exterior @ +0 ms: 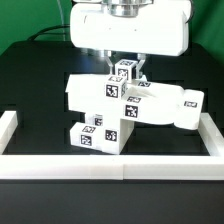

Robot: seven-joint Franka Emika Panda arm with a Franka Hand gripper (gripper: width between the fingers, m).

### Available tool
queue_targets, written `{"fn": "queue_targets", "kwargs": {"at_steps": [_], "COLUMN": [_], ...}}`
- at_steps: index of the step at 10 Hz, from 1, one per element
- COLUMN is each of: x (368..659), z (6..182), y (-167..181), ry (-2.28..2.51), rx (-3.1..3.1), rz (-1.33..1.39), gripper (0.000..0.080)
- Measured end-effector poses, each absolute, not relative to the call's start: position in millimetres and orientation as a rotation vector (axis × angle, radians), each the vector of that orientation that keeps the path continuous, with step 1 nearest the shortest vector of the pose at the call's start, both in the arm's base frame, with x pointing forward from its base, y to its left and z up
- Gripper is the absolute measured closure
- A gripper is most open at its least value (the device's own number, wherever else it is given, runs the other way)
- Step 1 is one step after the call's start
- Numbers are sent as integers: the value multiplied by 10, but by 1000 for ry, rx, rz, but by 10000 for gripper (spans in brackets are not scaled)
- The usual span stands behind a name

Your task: Assemble chair

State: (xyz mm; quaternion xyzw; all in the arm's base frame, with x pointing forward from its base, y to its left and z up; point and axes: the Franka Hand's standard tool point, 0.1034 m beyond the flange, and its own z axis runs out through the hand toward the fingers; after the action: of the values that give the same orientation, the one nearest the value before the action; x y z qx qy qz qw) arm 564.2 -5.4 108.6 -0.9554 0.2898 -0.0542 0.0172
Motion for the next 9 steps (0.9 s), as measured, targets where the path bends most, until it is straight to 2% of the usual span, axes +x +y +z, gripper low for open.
{"fn": "queue_targets", "kwargs": {"at_steps": [5, 6, 7, 8, 9], "x": [5646, 5644, 5644, 5643, 5646], "z": [1088, 1084, 1082, 1082, 1086], "y": [-28, -25, -25, -25, -17], "ry": [1272, 1299, 1280, 1271, 1235], "rx": [-2797, -2783, -2792, -2797, -2815], "rz": [-154, -151, -152, -152, -151], "gripper": [528, 434, 298, 298, 182]}}
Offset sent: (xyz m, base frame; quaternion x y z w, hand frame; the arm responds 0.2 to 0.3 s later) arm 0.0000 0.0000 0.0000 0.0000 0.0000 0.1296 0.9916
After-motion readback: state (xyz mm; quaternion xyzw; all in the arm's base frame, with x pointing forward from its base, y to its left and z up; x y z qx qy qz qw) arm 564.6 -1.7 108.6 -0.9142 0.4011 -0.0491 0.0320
